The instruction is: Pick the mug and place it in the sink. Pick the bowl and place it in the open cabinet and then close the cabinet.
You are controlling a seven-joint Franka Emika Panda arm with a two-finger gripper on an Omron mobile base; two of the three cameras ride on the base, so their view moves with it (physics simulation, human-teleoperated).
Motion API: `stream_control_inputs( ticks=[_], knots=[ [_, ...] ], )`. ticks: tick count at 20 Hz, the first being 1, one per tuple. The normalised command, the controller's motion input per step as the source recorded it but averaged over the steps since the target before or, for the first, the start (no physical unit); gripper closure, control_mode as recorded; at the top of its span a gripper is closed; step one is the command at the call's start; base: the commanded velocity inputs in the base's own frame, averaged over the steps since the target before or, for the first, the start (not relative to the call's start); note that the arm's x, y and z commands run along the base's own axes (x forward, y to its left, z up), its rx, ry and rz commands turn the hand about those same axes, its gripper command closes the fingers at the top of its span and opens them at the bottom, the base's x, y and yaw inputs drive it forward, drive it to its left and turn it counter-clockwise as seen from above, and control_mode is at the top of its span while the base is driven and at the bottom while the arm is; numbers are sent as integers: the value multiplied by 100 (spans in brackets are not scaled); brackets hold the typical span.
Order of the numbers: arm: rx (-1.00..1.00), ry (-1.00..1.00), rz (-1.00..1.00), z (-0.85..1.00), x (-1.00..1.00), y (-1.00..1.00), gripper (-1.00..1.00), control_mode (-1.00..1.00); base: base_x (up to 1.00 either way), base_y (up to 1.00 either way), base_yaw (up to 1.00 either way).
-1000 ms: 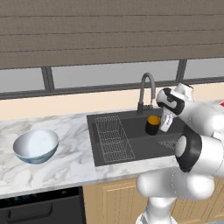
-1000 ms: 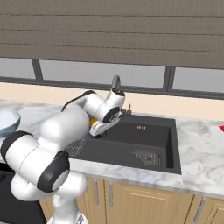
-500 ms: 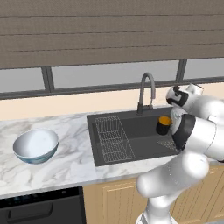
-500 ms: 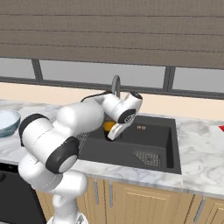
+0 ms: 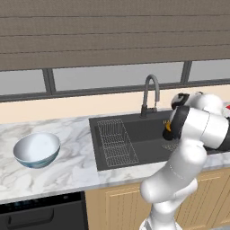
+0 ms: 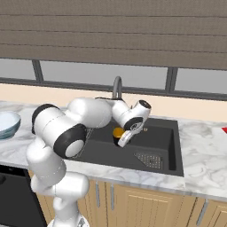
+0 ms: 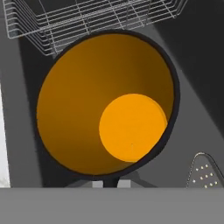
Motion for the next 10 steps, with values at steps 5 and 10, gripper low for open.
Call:
stream_control_inputs(
  ticks=[5,10],
  knots=[
    [-5,-16,-1,-36,5,-11,100,-100,0,0,0],
    [0,-14,0,-17,8,-24,100,-100,0,0,0]
  ],
)
